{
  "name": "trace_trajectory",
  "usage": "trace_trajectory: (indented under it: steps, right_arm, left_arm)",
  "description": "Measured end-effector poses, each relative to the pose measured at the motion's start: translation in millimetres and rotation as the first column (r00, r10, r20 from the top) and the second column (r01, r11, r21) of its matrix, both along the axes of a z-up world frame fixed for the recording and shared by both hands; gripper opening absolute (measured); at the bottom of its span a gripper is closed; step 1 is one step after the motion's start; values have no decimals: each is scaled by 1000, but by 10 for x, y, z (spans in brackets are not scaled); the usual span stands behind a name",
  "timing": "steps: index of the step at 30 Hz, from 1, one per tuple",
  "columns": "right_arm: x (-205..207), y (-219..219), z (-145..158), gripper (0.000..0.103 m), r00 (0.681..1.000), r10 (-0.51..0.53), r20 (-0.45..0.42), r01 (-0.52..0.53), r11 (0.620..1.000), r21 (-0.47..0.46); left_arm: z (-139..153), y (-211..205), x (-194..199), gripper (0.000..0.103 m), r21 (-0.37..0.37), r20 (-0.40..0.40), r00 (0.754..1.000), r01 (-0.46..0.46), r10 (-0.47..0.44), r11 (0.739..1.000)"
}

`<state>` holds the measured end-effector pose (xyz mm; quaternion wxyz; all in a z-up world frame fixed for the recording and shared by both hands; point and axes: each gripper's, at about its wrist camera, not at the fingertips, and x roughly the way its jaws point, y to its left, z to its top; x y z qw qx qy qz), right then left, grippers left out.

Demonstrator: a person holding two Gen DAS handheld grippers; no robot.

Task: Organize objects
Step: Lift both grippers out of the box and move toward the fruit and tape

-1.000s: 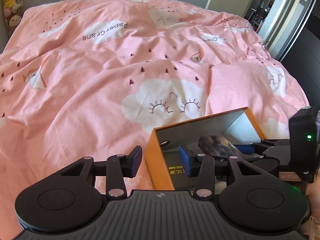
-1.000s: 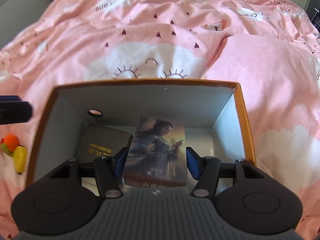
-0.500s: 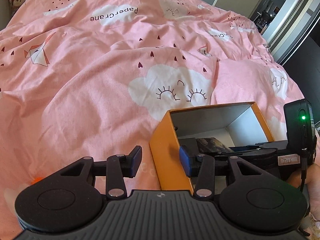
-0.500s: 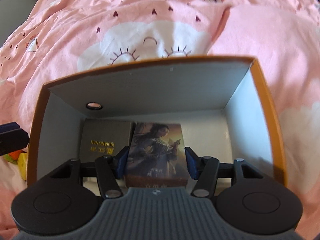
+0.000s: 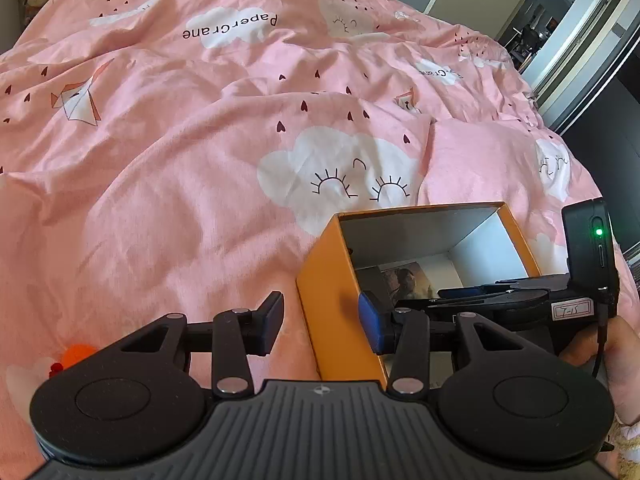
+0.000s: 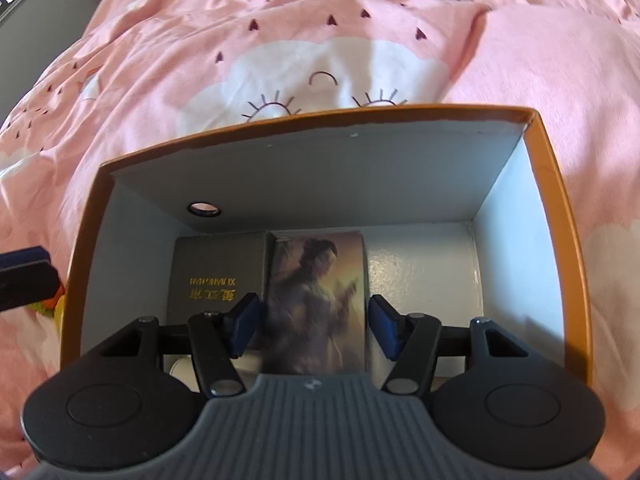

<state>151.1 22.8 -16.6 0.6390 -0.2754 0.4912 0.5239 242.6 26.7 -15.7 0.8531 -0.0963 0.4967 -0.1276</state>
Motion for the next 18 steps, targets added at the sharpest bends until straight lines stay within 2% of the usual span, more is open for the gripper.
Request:
trace_trajectory:
  steps: [4, 8, 10, 12, 13, 18]
  right_arm:
    - [-59, -81, 102, 64, 997, 77, 21, -77, 997, 7]
    - [-173, -249, 214, 63, 973, 218, 71, -218, 976, -17]
    - [-256, -387, 234, 60, 948, 299, 111, -294, 954, -55]
    - [-333, -495, 214, 49, 920, 359, 158, -345, 932, -111]
    - [-367, -553, 196, 46, 903, 391, 180, -370, 919, -137]
    - [-473, -754, 135, 41, 812, 520, 265, -475, 853, -218]
  left_arm:
    - [32, -37, -93, 51, 14, 31, 999, 19, -20, 1000]
    - [85, -48, -220, 51, 3, 58, 998, 10, -10, 1000]
    - [102, -46, -292, 51, -4, 72, 997, -10, 10, 1000]
    - [108, -31, -372, 52, -19, 80, 996, -37, 38, 999]
    - [104, -18, -413, 52, -31, 78, 996, -51, 53, 998]
    - [53, 32, -612, 53, -72, 55, 993, -101, 105, 992]
